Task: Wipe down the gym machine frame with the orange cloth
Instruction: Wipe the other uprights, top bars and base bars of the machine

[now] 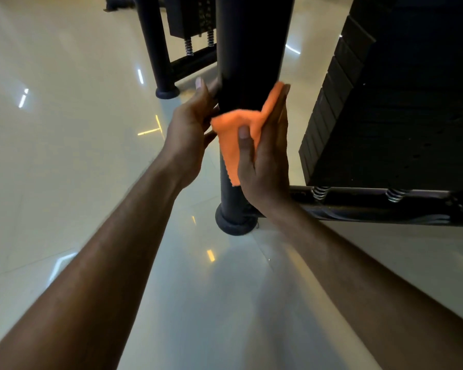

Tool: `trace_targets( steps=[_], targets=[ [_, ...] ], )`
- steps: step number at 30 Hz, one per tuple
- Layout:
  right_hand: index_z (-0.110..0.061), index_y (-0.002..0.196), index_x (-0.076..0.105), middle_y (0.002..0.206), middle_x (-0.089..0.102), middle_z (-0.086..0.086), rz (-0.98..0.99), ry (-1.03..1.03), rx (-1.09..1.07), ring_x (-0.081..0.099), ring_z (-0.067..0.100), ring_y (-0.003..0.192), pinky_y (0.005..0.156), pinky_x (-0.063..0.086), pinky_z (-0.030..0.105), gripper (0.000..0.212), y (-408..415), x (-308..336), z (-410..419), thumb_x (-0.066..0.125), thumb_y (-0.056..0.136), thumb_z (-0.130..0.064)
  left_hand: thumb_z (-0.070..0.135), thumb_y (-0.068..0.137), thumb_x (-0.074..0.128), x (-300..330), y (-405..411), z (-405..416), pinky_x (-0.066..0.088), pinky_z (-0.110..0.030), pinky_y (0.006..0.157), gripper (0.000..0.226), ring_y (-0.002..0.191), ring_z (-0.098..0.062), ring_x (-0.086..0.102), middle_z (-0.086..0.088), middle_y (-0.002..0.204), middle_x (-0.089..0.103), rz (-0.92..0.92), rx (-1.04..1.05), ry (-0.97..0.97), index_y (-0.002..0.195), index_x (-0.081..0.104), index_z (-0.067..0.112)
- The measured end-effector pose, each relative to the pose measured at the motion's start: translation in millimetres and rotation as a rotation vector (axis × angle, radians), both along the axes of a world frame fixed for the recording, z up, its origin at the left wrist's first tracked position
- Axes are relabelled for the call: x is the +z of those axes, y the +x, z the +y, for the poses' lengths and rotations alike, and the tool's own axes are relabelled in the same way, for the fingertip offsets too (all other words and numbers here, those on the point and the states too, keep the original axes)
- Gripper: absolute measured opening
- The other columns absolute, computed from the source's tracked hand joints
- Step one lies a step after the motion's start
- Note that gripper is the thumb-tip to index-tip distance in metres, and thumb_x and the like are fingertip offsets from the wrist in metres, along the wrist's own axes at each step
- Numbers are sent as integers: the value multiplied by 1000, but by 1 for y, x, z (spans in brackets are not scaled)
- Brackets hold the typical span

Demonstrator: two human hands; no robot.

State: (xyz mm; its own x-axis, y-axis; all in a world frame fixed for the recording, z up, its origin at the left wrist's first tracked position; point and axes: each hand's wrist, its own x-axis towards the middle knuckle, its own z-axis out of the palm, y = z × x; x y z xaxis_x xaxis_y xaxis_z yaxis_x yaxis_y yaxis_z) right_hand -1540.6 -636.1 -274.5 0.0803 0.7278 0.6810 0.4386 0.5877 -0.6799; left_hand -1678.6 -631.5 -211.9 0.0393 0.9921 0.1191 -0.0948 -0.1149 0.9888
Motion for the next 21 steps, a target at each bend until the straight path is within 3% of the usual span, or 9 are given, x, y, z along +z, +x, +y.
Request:
trace_targets(
  steps=[3,5,6,9,11,13,15,18,21],
  targets=[
    [-15,174,5,178,21,10,-55,-132,-21,35,23,158,121,46,47,77,6,-18,2,38,113,-51,50,117,21,-5,1,0,30,-54,129,56,154,-17,44,9,161,55,-9,9,0,159,52,30],
    [-17,174,11,172,35,4,64,-159,-46,45,9,145,111,46,22,77,-3,-5,1,43,112,-49,51,116,20,-7,3,0,32,-55,128,56,151,-17,48,9,156,59,-21,-13,19,157,55,32],
    [-17,174,13,169,40,1,128,-177,-63,48,7,140,106,43,16,78,-10,3,2,46,111,-49,53,116,21,-9,3,-1,33,-56,127,56,149,-17,50,9,155,61,-27,-17,21,156,55,34],
    [-15,174,12,171,38,5,128,-146,-119,48,19,148,112,47,30,82,-16,6,3,47,110,-52,55,114,23,-10,5,-1,34,-56,127,57,148,-18,51,6,156,60,-33,-30,33,158,52,33],
    [-16,174,6,179,23,12,-63,-81,-124,35,28,159,125,40,38,81,-6,-17,2,39,112,-57,50,116,23,-17,5,-1,33,-54,128,54,148,-16,50,8,155,61,-30,-29,40,156,55,32],
    [-21,172,-6,181,7,16,-317,-53,-84,22,33,165,130,26,34,79,13,-55,-1,26,113,-62,46,117,26,-29,4,-3,28,-52,131,50,150,-13,47,12,156,58,-35,-20,21,156,55,34],
    [-26,172,-8,182,5,15,-450,-127,-22,21,33,166,133,26,40,72,31,-97,-3,19,114,-61,40,117,29,-45,4,-6,27,-51,131,47,152,-11,45,15,159,55,-7,-35,2,159,50,35],
    [-20,173,0,179,24,11,-415,-310,-24,35,33,160,128,37,53,79,41,-130,-10,35,111,-54,32,118,31,-58,5,-8,29,-48,131,46,151,-8,44,17,159,53,42,-38,6,161,46,35],
    [-19,175,8,169,42,10,-188,-355,-64,49,32,149,123,42,48,85,19,-118,-11,40,108,-61,33,119,32,-63,9,-7,36,-40,126,45,148,-6,46,18,158,53,75,-15,40,163,43,34]
  ],
)
